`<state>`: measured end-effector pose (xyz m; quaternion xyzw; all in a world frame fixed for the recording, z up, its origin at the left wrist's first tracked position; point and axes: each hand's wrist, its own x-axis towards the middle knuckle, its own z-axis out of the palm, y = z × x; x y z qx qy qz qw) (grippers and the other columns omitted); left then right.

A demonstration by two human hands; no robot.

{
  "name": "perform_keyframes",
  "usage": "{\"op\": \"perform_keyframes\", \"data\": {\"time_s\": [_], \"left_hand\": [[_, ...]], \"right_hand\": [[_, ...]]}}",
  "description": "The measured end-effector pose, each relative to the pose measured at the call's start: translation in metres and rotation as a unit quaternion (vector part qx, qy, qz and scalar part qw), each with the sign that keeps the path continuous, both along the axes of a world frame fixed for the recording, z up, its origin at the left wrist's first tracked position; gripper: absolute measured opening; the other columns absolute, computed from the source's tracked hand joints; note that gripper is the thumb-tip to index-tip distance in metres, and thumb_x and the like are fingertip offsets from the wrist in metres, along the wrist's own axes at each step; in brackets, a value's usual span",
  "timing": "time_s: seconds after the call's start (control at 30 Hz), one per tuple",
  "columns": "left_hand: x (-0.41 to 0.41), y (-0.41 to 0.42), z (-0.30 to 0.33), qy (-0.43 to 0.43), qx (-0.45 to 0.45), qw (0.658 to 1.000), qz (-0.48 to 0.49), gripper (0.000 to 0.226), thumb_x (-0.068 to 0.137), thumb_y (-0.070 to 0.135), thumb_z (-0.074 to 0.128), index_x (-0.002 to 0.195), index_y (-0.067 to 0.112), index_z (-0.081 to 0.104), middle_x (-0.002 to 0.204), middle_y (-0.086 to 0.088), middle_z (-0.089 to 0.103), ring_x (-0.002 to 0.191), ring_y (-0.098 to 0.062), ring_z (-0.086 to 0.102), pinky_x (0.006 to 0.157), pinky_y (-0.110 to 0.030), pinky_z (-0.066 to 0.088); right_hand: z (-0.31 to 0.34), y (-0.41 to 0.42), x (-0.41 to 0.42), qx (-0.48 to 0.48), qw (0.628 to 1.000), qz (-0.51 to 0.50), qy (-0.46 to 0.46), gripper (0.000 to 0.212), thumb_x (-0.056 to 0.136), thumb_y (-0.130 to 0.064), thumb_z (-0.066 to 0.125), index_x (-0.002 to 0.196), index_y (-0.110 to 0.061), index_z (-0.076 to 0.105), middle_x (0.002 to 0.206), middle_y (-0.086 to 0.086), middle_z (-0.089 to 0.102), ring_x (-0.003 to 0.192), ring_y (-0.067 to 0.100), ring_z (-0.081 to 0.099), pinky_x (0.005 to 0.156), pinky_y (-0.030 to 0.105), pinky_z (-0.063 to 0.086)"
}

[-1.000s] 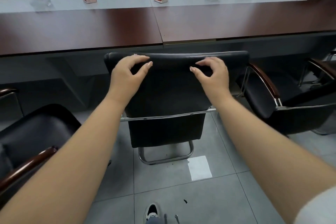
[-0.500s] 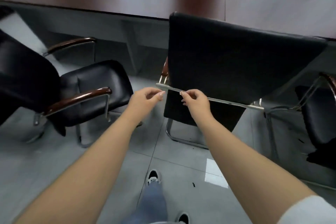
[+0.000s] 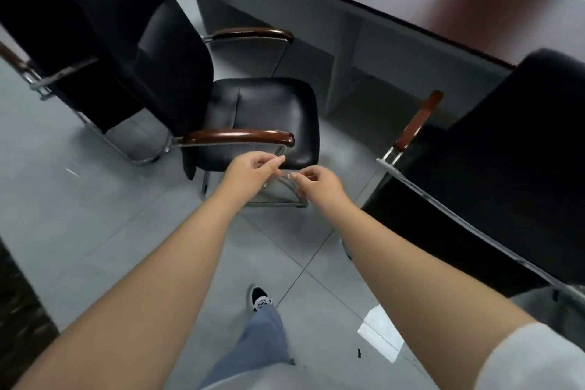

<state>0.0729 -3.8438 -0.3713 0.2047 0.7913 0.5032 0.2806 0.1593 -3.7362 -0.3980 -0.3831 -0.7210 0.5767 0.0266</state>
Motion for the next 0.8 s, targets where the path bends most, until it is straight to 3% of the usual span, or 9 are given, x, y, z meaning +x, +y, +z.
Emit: {"op": "perform_keyframes", "data": {"time_s": [0.07,0.17,0.27,0.33,0.4,0.53,0.67,0.8], "left_hand": [[-0.034,-0.004,-0.009,-0.019,-0.007,0.999,0.031,0.012,0.090,0.023,0.059,0.079,0.020,0.064,0.068,0.010,0.066,0.071,0.000,0.060,0.073,-0.018,0.046],[-0.074,-0.010,-0.022,-0.062,-0.030,0.996,0.060,0.016,0.091,0.026,0.056,0.094,0.013,0.065,0.076,0.003,0.066,0.066,0.003,0.059,0.062,-0.009,0.044],[-0.116,-0.013,-0.036,-0.096,-0.060,0.990,0.084,0.022,0.092,0.030,0.054,0.099,0.012,0.065,0.077,0.005,0.066,0.071,0.000,0.058,0.071,-0.017,0.045],[-0.132,-0.014,-0.044,-0.130,-0.061,0.984,0.106,0.021,0.093,0.031,0.053,0.096,0.014,0.065,0.078,0.003,0.067,0.070,-0.001,0.058,0.074,-0.022,0.046],[-0.147,-0.014,-0.051,-0.156,-0.068,0.977,0.132,0.019,0.093,0.032,0.052,0.094,0.016,0.063,0.083,0.001,0.067,0.070,-0.001,0.057,0.068,-0.017,0.044],[-0.174,-0.008,-0.063,-0.202,-0.072,0.960,0.180,0.023,0.094,0.033,0.050,0.097,0.015,0.063,0.077,0.004,0.066,0.073,-0.003,0.058,0.063,-0.016,0.042],[-0.193,0.007,-0.080,-0.233,-0.077,0.945,0.215,0.026,0.094,0.035,0.048,0.100,0.015,0.063,0.080,0.004,0.065,0.076,-0.003,0.058,0.073,-0.020,0.045],[-0.206,0.027,-0.102,-0.270,-0.086,0.919,0.275,0.032,0.093,0.038,0.049,0.107,0.012,0.063,0.082,0.004,0.065,0.077,-0.004,0.058,0.069,-0.015,0.043]], "right_hand": [[-0.006,0.001,-0.035,-0.015,1.000,0.012,-0.011,0.017,0.088,-0.032,0.061,0.077,-0.022,0.054,0.072,-0.005,0.059,0.084,0.020,0.059,0.085,0.038,0.049],[-0.018,0.002,-0.079,-0.033,0.999,0.012,-0.034,0.017,0.087,-0.032,0.062,0.084,-0.016,0.058,0.070,-0.003,0.059,0.083,0.021,0.059,0.086,0.039,0.049],[-0.033,0.004,-0.125,-0.053,0.998,-0.003,-0.046,0.018,0.087,-0.035,0.063,0.075,-0.021,0.059,0.070,-0.001,0.061,0.083,0.023,0.061,0.088,0.040,0.050],[-0.041,0.003,-0.145,-0.075,0.996,-0.005,-0.052,0.021,0.088,-0.036,0.061,0.086,-0.016,0.064,0.069,0.000,0.060,0.078,0.021,0.058,0.081,0.035,0.049],[-0.047,0.004,-0.164,-0.116,0.991,-0.020,-0.065,0.031,0.090,-0.035,0.059,0.101,-0.007,0.065,0.071,0.001,0.060,0.072,0.017,0.057,0.071,0.029,0.049],[-0.060,0.013,-0.190,-0.181,0.977,-0.047,-0.098,0.033,0.092,-0.034,0.055,0.106,-0.006,0.063,0.075,0.001,0.061,0.063,0.011,0.055,0.053,0.019,0.039],[-0.086,0.032,-0.214,-0.233,0.960,-0.074,-0.138,0.039,0.091,-0.040,0.055,0.107,-0.004,0.062,0.077,0.002,0.063,0.068,0.013,0.058,0.059,0.022,0.046],[-0.103,0.054,-0.232,-0.293,0.933,-0.076,-0.196,0.039,0.090,-0.044,0.054,0.092,-0.006,0.059,0.083,0.004,0.062,0.075,0.014,0.059,0.073,0.024,0.048]]}}
